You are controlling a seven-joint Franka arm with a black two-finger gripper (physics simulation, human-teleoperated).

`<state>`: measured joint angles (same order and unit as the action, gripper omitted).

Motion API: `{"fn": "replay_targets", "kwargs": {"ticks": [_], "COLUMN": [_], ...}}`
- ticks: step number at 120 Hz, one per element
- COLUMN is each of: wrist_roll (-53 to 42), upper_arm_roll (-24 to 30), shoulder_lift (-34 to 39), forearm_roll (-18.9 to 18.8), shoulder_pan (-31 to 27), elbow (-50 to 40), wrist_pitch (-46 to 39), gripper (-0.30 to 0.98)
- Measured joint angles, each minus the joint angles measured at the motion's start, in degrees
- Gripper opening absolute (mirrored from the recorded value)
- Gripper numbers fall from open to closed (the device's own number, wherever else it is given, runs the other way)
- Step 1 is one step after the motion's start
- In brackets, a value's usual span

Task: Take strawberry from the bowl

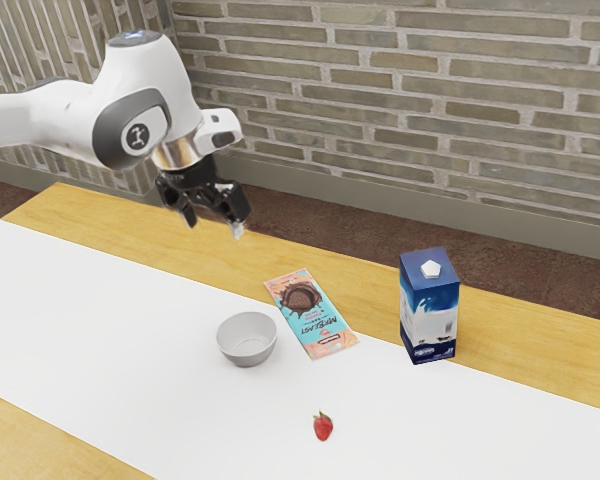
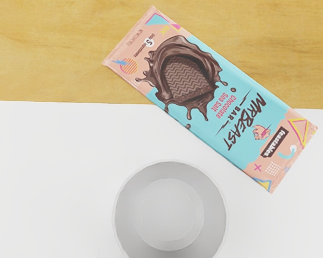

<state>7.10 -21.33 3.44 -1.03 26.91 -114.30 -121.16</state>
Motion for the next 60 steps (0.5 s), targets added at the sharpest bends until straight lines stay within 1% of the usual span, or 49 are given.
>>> {"fn": "replay_targets", "kwargs": {"ticks": [24,34,47,60], "wrist_roll": [0.0,0.0,0.0,0.1], "upper_arm_roll": [-1.5,-2.1,-3.0,-3.5], "shoulder_lift": [-6.1,-7.7,-9.7,-10.8], "forearm_roll": [-0.7,-0.8,-0.9,-0.9], "shoulder_pan": [-2.7,-2.0,0.3,0.2], "elbow": [9.7,13.9,19.0,22.1], "wrist_pitch": [5.1,7.4,10.9,13.9], "gripper": [0.69,0.69,0.69,0.69]}}
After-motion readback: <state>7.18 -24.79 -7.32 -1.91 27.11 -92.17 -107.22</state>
